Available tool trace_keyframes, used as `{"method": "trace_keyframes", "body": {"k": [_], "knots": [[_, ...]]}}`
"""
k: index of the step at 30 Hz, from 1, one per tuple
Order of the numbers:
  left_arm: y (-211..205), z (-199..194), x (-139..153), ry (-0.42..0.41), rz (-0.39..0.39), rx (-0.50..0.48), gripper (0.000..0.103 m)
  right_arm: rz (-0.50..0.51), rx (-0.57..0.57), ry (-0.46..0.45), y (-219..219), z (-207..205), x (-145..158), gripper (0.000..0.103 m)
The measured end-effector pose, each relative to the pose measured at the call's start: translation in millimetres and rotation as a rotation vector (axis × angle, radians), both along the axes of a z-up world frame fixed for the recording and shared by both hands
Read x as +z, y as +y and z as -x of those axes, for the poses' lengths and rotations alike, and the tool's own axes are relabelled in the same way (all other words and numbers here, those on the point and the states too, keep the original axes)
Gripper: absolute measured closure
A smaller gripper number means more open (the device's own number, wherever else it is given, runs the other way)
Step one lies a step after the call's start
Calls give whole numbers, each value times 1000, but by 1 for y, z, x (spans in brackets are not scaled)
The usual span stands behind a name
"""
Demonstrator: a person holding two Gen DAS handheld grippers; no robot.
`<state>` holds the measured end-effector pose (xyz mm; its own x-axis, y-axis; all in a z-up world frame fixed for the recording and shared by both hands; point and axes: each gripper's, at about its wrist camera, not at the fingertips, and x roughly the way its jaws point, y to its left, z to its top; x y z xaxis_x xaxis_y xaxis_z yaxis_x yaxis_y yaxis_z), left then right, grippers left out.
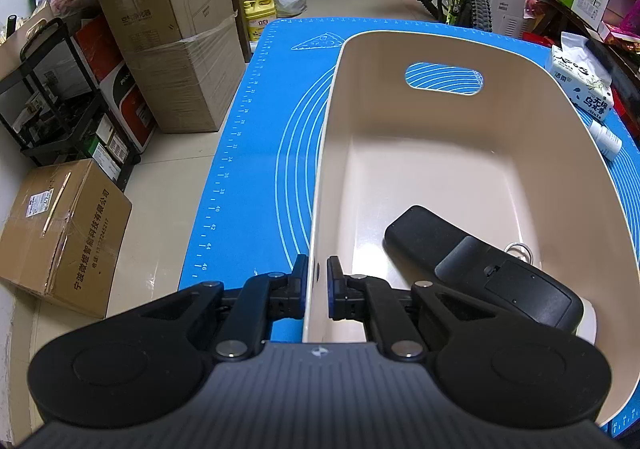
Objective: Organize rigid objects
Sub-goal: 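Carry the black marker into the basket and open the right tool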
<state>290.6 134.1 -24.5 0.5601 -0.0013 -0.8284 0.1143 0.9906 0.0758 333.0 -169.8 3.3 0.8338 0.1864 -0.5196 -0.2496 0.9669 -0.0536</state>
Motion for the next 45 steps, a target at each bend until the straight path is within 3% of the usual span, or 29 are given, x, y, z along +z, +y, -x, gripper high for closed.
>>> {"method": "trace_keyframes", "body": {"k": [5, 9, 16, 25, 28, 33, 37, 45], "knots": [[0, 0, 0, 0, 0, 0, 94, -37, 94, -36, 36, 8, 23, 78], [0, 0, 0, 0, -1, 0, 94, -53, 163, -14, 68, 9, 24, 78], [0, 0, 0, 0, 1, 0, 94, -30, 261, 87, 121, 11, 2, 78], [0, 0, 0, -1, -1, 0, 94, 49, 303, 259, 147, 6, -32, 78], [0, 0, 0, -2, 1, -1, 94, 80, 322, 279, 152, 9, -40, 78], [4, 0, 3, -1, -4, 0, 94, 67, 349, 288, 147, 11, -40, 77], [3, -1, 2, 0, -7, 1, 93, 17, 360, 260, 132, 15, -31, 57], [1, 0, 2, 1, -8, 2, 93, -20, 277, 132, 79, 16, 0, 46]]}}
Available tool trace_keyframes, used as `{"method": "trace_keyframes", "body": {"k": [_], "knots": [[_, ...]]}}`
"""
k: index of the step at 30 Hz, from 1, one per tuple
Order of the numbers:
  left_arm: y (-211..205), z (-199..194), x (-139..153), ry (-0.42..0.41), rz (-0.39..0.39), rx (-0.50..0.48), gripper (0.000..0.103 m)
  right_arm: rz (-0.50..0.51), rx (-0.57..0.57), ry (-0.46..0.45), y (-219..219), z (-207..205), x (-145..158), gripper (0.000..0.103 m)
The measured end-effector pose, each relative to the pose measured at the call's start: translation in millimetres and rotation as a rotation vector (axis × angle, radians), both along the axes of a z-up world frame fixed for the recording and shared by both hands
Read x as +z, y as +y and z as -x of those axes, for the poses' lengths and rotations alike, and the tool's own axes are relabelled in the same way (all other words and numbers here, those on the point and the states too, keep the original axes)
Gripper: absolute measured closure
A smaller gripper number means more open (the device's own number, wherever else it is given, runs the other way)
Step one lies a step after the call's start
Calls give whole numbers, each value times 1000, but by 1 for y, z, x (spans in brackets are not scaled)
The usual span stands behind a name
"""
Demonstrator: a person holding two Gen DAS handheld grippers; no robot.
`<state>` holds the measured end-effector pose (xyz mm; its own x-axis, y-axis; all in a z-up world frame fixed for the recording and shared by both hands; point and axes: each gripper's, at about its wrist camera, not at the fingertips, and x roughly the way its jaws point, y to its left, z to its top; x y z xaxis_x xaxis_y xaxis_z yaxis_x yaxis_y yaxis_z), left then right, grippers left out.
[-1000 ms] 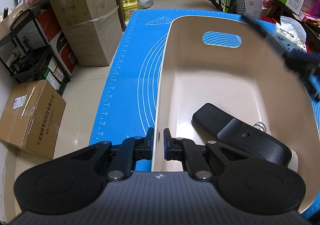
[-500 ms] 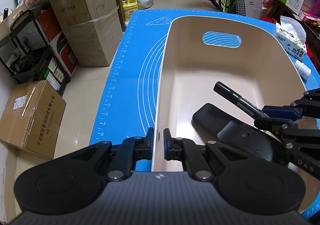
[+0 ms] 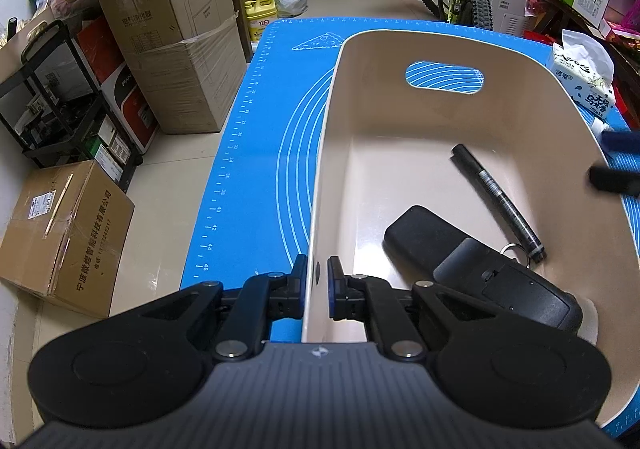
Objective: Organize rigid objects
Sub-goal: 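Carry the black marker into the basket and open the right tool, then move the right tool back and grasp the white pill bottle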
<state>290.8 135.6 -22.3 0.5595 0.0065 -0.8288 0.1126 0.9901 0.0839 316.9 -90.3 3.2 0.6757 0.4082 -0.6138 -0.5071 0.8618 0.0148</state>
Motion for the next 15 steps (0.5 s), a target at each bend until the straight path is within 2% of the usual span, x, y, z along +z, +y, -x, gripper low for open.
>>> {"method": "trace_keyframes", "body": {"k": [7, 15], "knots": [[0, 0, 0, 1, 0, 1, 93, 52, -198, -41, -65, -24, -1, 45], [-1, 0, -1, 4, 1, -1, 93, 156, -316, -19, -132, -57, -45, 39]]}}
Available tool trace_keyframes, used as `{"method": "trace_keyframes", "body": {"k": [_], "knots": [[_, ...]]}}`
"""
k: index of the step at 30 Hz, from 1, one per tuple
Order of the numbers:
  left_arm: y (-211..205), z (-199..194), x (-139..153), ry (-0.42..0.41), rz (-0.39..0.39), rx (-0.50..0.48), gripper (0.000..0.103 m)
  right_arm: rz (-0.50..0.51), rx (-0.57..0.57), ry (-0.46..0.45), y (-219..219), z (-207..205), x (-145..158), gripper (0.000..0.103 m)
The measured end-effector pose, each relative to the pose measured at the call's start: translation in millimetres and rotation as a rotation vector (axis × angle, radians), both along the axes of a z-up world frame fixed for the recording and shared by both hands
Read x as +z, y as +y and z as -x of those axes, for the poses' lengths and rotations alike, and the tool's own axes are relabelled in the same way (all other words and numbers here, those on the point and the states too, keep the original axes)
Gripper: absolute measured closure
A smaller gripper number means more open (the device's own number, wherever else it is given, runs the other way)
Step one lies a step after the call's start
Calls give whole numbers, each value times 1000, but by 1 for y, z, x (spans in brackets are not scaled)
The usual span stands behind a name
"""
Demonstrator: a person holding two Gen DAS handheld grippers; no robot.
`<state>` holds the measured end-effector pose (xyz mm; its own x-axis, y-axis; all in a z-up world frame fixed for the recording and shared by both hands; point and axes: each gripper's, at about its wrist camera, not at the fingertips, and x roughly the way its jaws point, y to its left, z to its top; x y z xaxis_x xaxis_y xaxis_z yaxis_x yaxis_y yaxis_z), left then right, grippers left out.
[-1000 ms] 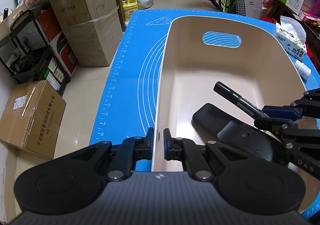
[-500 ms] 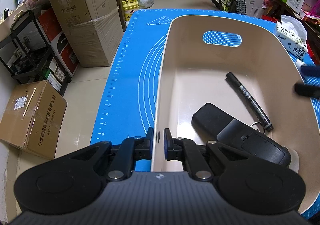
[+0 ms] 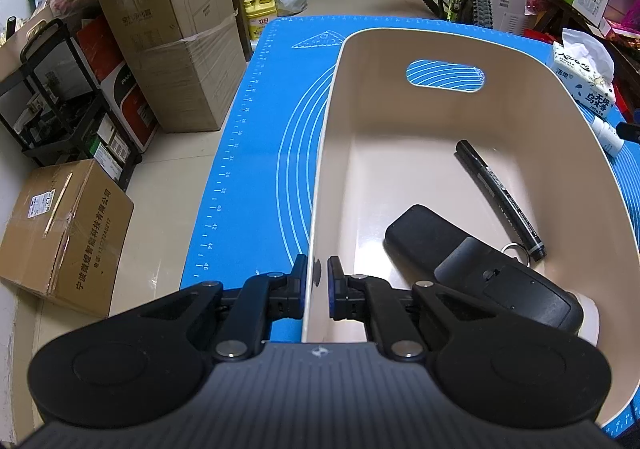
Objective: Organize rigid objects
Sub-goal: 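Move the right tool back and grasp the white pill bottle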
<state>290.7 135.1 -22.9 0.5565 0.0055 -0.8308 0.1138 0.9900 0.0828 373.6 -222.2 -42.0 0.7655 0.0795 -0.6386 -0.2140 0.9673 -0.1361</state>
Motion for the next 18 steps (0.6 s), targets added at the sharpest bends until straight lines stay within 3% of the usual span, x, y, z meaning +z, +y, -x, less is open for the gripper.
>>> {"method": "trace_keyframes", "body": {"k": [7, 18], "knots": [[-3, 0, -2, 0, -4, -1, 93, 89, -68, 51, -29, -26, -41, 37], [-4, -1, -2, 5, -7, -5, 93, 76, -117, 77, -51, -56, -69, 36]]}}
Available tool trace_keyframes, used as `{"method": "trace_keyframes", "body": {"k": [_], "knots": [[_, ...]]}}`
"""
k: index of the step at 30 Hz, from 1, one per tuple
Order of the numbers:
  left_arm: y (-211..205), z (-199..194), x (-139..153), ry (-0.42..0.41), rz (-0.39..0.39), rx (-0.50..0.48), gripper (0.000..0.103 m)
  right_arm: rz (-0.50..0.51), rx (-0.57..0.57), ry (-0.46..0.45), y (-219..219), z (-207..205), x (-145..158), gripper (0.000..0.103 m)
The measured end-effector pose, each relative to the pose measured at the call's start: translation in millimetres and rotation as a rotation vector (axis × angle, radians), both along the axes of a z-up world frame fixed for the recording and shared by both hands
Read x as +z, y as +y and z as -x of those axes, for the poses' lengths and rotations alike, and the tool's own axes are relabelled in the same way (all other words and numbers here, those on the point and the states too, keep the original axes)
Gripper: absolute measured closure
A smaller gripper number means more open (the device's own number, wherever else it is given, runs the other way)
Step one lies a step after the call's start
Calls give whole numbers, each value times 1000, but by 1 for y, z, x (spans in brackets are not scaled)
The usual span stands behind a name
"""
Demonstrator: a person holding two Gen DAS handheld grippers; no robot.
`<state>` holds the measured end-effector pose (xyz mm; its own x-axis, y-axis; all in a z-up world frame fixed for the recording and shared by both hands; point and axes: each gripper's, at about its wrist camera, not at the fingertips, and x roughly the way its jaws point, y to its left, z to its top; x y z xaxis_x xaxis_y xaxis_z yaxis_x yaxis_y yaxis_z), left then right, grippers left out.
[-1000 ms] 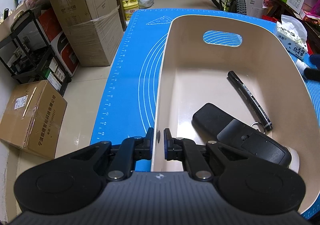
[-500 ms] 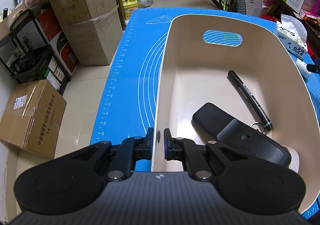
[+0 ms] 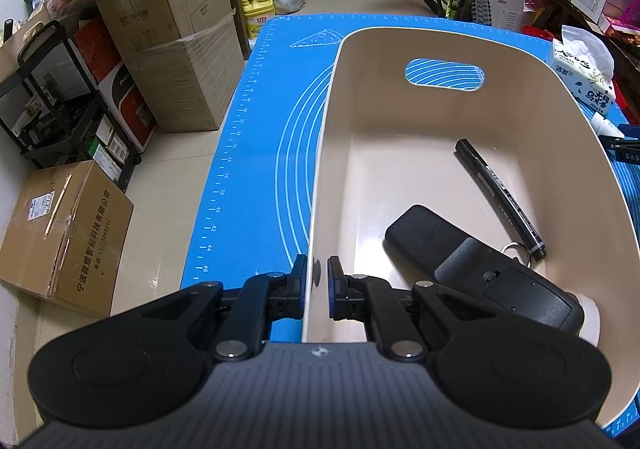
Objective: Organize rigid objects
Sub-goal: 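Move the right tool back and grasp the white pill bottle, then carry the white pill bottle into the basket and open the right tool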
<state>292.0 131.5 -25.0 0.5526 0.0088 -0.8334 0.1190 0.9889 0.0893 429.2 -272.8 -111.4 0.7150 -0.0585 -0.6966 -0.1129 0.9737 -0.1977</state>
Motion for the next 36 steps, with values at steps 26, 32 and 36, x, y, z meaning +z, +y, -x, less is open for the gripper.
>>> {"method": "trace_keyframes", "body": {"k": [26, 32, 36], "knots": [[-4, -1, 0, -3, 1, 11, 93, -127, 108, -201, 72, 71, 87, 58], [-2, 0, 1, -5, 6, 11, 93, -164, 254, -246, 128, 94, 127, 58], [-2, 0, 1, -5, 12, 11, 93, -174, 337, -228, 162, 101, 138, 58]]}}
